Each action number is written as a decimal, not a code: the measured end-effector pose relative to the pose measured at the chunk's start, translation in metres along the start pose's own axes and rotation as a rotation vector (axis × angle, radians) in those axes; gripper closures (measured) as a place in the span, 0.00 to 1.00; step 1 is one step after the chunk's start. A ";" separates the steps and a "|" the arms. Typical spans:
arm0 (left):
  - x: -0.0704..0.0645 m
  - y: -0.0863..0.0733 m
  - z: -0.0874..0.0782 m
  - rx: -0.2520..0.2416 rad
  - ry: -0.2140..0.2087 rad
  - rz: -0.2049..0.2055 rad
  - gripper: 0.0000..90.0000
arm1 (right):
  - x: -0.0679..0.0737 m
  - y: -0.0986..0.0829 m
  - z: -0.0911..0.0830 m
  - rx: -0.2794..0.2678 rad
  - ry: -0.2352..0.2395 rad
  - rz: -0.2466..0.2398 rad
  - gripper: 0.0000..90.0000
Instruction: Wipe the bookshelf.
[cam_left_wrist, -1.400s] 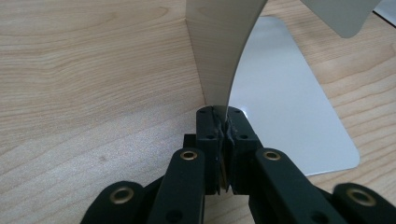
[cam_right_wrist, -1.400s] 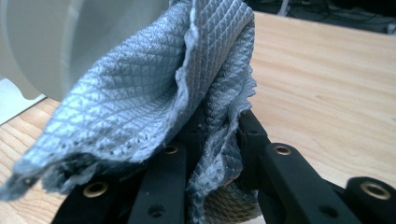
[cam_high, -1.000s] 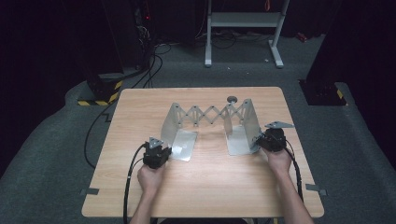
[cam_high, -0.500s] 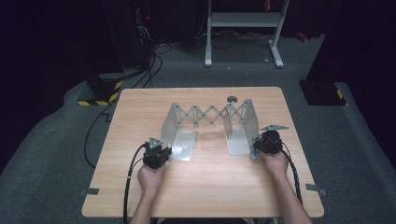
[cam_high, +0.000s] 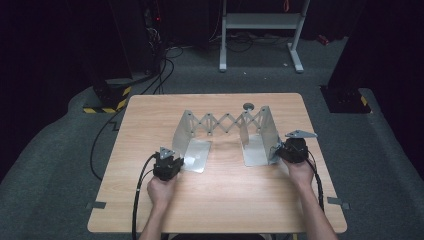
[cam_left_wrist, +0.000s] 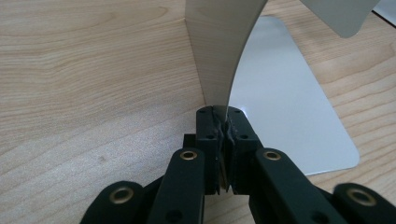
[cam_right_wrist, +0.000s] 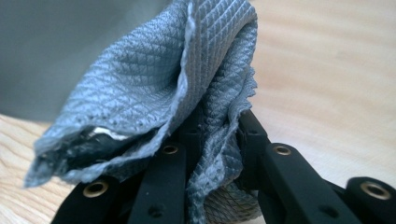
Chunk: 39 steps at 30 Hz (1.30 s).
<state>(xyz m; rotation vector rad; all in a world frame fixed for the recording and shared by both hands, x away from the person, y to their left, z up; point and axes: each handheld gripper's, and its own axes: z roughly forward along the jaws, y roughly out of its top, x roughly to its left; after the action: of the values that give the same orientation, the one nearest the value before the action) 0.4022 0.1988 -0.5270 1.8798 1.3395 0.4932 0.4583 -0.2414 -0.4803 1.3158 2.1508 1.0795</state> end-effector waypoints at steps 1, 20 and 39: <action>0.000 0.000 0.000 0.000 0.000 0.002 0.95 | 0.001 0.003 -0.004 -0.015 -0.004 -0.008 0.86; 0.000 0.000 0.000 0.000 0.000 0.000 0.95 | 0.008 0.044 -0.043 -0.160 -0.023 -0.065 0.86; 0.000 0.000 0.000 0.000 -0.001 0.000 0.95 | 0.001 0.042 -0.023 -0.124 0.020 -0.019 0.86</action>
<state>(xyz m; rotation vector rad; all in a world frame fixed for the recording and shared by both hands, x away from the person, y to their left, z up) 0.4022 0.1990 -0.5270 1.8798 1.3389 0.4920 0.4658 -0.2389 -0.4330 1.2317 2.0702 1.2024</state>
